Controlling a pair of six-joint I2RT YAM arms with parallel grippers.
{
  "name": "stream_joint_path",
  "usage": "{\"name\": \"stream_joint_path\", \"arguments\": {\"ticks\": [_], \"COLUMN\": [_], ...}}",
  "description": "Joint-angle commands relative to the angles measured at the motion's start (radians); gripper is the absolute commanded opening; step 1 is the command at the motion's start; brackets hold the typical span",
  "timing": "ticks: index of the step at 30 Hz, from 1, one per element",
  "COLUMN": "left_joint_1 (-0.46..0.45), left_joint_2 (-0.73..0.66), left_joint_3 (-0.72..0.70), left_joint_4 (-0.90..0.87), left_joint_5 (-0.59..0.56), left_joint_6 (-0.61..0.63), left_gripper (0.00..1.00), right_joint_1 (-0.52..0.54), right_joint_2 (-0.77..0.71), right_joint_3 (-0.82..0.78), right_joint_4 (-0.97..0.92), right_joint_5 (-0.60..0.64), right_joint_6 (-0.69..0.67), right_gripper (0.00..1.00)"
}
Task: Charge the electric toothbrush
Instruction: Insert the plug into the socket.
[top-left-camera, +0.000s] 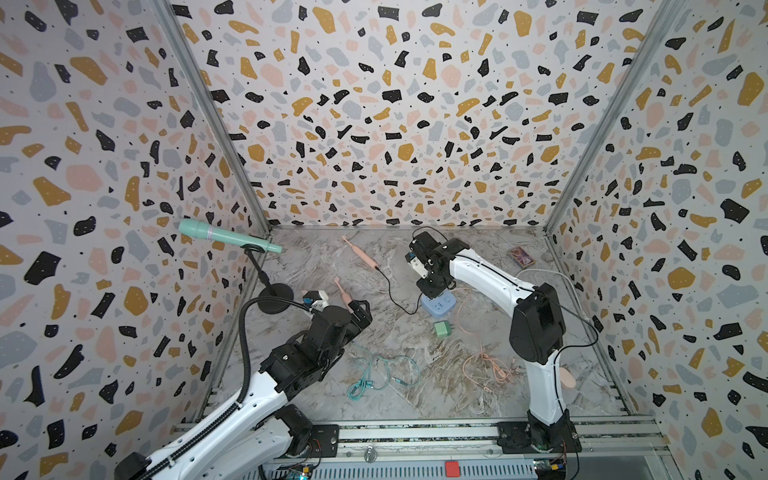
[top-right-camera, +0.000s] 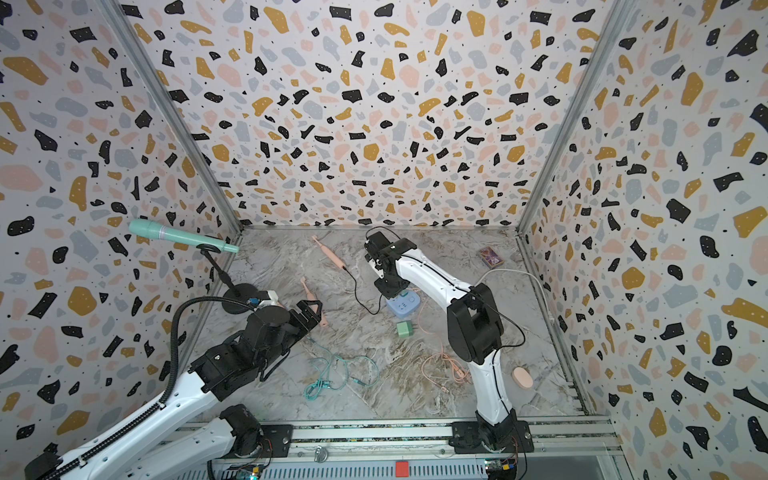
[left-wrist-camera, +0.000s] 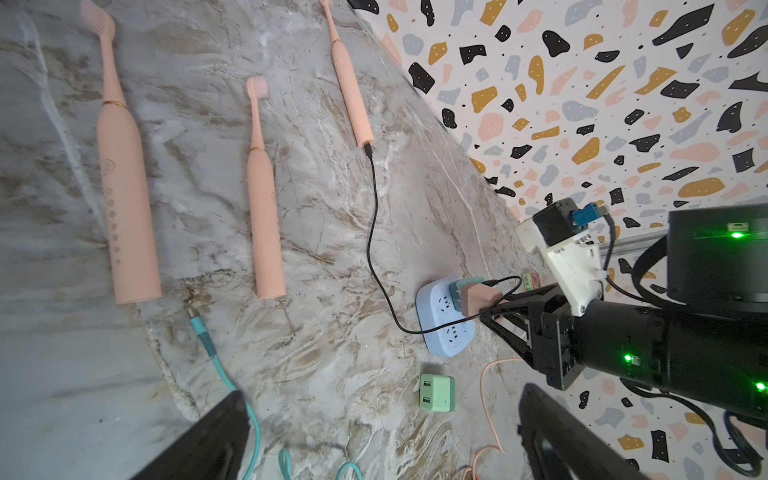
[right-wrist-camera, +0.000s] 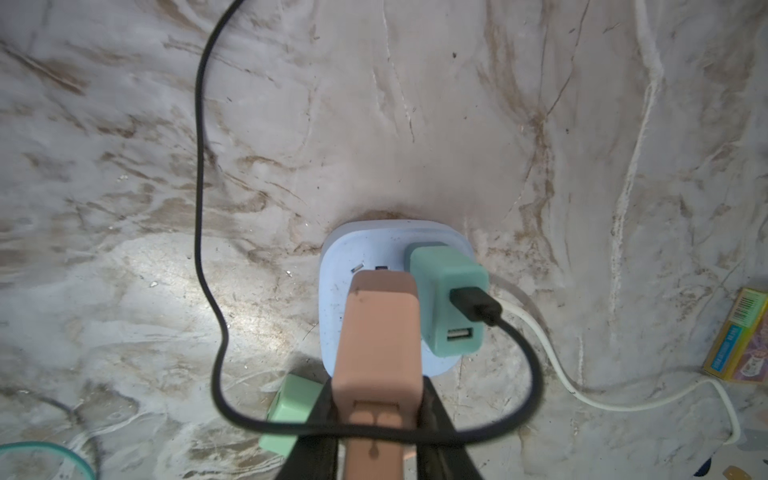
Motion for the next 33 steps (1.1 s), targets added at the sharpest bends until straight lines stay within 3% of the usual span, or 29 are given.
{"name": "stream_joint_path", "arguments": {"ticks": [1, 10, 33], "left_joint_1": [0.008, 0.012, 0.027], "left_joint_2": [0.005, 0.009, 0.014], "left_joint_3": [0.033, 0.037, 0.021], "left_joint_4": [0.01, 0.011, 0.032], "left_joint_5": [0.009, 0.023, 0.066], "left_joint_6": [0.02, 0.021, 0.021], "left_gripper": [1.0, 1.0, 1.0], "right_joint_1": [-0.01, -0.019, -0.015], "right_joint_2": [-0.053, -0.002, 0.035], "right_joint_3": [-0.021, -0.035, 0.006], "right_joint_4": [-0.019, -0.024, -0.041], "right_joint_5": [-0.001, -0.056, -0.006], "right_joint_6": [0.009, -0.006, -0.004], "right_gripper": [0.0, 0.0, 0.0]}}
